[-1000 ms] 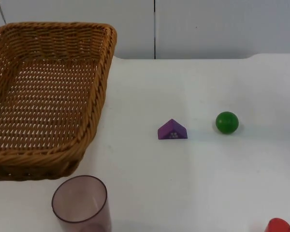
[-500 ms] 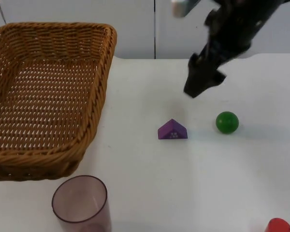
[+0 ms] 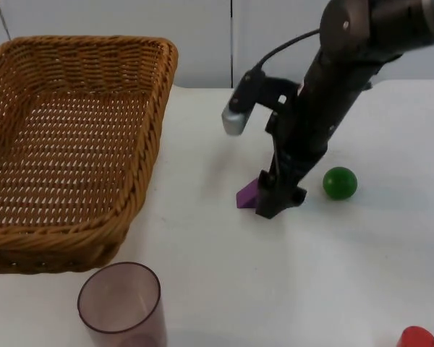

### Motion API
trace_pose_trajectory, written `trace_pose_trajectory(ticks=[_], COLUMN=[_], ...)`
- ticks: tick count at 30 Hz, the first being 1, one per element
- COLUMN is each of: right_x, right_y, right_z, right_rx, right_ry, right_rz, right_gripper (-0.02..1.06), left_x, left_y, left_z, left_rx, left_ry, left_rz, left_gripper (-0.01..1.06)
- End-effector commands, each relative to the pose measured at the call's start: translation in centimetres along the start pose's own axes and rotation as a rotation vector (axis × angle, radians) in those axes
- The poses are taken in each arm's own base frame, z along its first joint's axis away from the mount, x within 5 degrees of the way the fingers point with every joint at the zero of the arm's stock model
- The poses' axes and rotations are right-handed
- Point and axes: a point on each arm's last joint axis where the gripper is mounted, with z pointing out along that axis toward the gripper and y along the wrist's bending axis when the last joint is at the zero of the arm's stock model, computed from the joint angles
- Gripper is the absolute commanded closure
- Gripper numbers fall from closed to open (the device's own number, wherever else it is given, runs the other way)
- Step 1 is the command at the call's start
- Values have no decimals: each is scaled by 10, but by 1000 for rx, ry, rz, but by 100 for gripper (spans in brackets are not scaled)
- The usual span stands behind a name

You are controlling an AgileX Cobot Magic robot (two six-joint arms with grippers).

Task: Pick up the basket with the left hand and place the triangular block into the basket with the right hand.

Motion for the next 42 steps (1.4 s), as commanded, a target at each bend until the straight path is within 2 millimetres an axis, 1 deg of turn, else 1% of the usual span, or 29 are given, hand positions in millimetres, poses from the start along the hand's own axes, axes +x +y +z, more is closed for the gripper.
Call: trace_pose_trajectory(ticks=[1, 4, 5, 7, 8, 10, 11, 12, 15, 16, 17, 18, 19, 20, 21, 22, 24, 25, 26, 27, 29, 32, 33, 36, 37, 38, 40, 42], right_x=[-7, -4, -4, -3, -3, -4, -4, -4, -2, -2, -2, -3, -5, -8, -8, -11, -19, -23, -25, -25, -26, -23, -23, -19, -18, -18, -16, -15], right_y=[-1, -1, -1, -1, -2, -3, -3, -3, -1, -1, -1, 0, 0, 0, 0, -1, -2, -3, -3, -3, -2, 6, 6, 16, 19, 19, 22, 23], right_z=[3, 17, 17, 21, 23, 23, 23, 23, 23, 21, 21, 17, 9, -2, -2, -13, -48, -76, -98, -98, -140, -191, -191, -227, -236, -236, -247, -252], right_rx=[10, 14, 14, 24, 32, 49, 49, 51, 26, 16, 16, 7, 2, 5, 5, 7, 31, 59, 81, 81, 138, 173, 173, 180, 183, 183, 194, 198], right_ry=[-37, -38, -38, -43, -48, -62, -62, -65, -38, -33, -33, -28, -29, -36, -36, -44, -79, -98, -102, -102, -113, -130, -130, -149, -156, -156, -162, -173], right_rz=[-21, -22, -22, -20, -19, -17, -17, -15, -24, -25, -25, -27, -29, -33, -33, -25, 26, 69, 104, 104, 174, 278, 278, 348, 363, 363, 395, 412], right_gripper=[1, 6, 6, 10, 15, 31, 31, 39, 71, 82, 82, 97, 104, 105, 105, 105, 105, 105, 105, 105, 105, 105, 105, 105, 105, 105, 105, 105], left_x=[-1, -1, -1, -1, -2, -2, -2, -3, -3, -3, -3, -3, -3, -3, -3, -3, -3, -3, -3, -3, -3, -3, -3, -3, -3, -3, -3, -3], left_y=[-4, -4, -4, -4, -4, -3, -3, -3, -3, -3, -3, -3, -3, -3, -3, -3, -3, -3, -3, -3, -3, -3, -3, -3, -4, -4, -4, -4], left_z=[-3, -3, -3, -3, -3, -3, -3, -3, -3, -3, -3, -3, -3, -3, -3, -3, -3, -3, -3, -3, -3, -3, -3, -3, -3, -3, -3, -3], left_rx=[31, 30, 30, 29, 26, 21, 21, 19, 19, 19, 19, 19, 19, 19, 19, 17, 17, 17, 17, 17, 17, 17, 17, 21, 24, 24, 25, 25], left_ry=[-24, -26, -26, -27, -32, -40, -40, -42, -42, -42, -42, -42, -42, -42, -42, -45, -45, -45, -45, -45, -45, -45, -45, -47, -49, -49, -49, -49], left_rz=[-19, -19, -19, -19, -19, -19, -19, -19, -19, -19, -19, -19, -19, -19, -19, -19, -19, -19, -19, -19, -19, -19, -19, -23, -25, -25, -26, -26], left_gripper=[105, 105, 105, 105, 105, 105, 105, 105, 105, 105, 105, 105, 105, 105, 105, 105, 105, 105, 105, 105, 105, 105, 105, 105, 105, 105, 105, 105])
